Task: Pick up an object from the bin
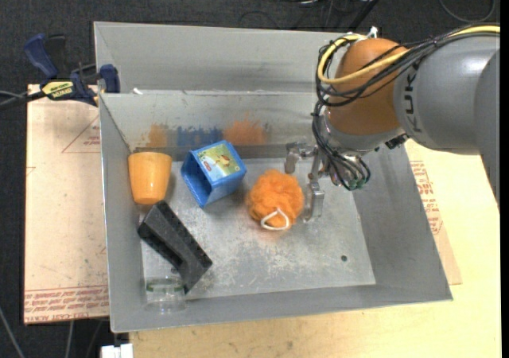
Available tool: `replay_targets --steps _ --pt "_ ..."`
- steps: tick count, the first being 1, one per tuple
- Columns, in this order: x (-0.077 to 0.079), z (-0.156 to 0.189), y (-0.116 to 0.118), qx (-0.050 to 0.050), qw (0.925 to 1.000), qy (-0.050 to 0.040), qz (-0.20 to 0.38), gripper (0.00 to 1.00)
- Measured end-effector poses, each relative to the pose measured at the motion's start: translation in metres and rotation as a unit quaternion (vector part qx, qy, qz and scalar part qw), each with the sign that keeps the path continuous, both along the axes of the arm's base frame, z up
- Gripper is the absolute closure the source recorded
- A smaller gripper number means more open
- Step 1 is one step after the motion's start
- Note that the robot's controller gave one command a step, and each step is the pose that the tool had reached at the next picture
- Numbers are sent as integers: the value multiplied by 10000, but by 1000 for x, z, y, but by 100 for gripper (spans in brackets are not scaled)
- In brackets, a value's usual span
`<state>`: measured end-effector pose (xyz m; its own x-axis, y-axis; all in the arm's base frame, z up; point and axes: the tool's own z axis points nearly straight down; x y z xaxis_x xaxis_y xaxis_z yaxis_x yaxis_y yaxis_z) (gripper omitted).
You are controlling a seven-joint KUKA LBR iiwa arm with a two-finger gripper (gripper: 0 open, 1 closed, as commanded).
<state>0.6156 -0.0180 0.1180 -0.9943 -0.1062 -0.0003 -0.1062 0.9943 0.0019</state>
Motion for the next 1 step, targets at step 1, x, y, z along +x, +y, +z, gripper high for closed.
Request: replay_targets --steps 1 --pt "3 -6 25 -8 9999 -42 168 0"
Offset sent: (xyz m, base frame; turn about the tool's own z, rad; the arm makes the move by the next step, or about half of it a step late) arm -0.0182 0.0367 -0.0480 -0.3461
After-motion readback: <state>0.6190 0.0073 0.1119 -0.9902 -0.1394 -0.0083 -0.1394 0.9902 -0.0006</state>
